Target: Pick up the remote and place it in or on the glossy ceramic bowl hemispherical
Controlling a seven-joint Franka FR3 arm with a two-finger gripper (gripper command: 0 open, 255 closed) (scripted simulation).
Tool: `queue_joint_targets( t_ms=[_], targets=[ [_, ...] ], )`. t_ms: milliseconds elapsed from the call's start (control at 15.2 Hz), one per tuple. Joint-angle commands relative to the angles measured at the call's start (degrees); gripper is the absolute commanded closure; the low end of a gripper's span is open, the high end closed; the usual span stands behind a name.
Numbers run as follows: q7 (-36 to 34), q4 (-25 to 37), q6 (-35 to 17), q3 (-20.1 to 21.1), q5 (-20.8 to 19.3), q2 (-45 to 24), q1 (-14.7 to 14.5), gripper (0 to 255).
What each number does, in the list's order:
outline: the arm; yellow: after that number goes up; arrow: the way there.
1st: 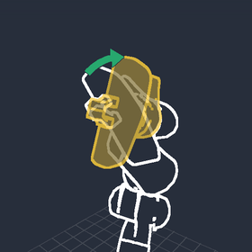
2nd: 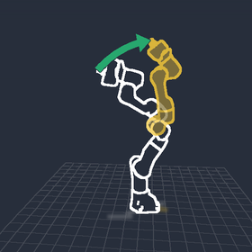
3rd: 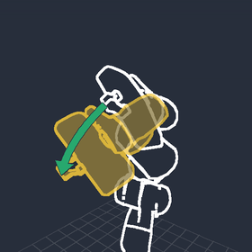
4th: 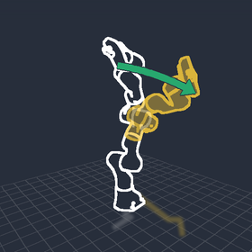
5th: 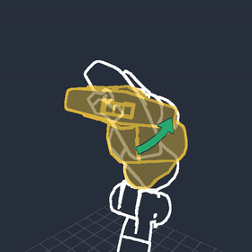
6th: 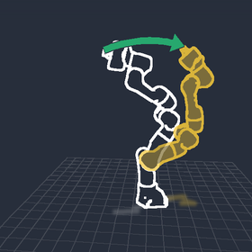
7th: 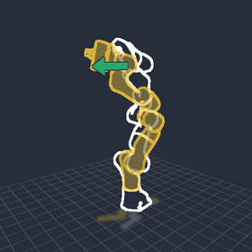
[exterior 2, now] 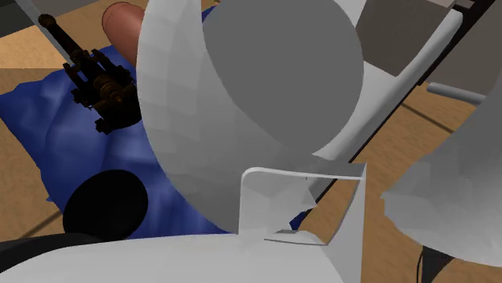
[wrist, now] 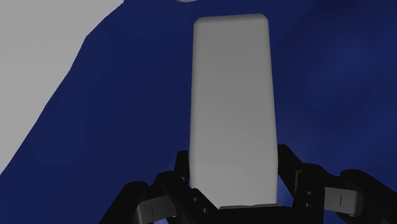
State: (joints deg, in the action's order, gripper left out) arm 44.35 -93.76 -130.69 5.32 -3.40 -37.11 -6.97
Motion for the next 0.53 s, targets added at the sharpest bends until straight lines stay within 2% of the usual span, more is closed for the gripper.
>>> queue_joint_targets(
  t_ms=[0, 462],
  targets=[
    [0.06, 0.16, 1.14, 0.07, 0.10, 0.97, 0.05, 255],
    [0.21, 0.96, 4.98, 0.29, 0.41, 4.02, 0.20, 255]
  ],
)
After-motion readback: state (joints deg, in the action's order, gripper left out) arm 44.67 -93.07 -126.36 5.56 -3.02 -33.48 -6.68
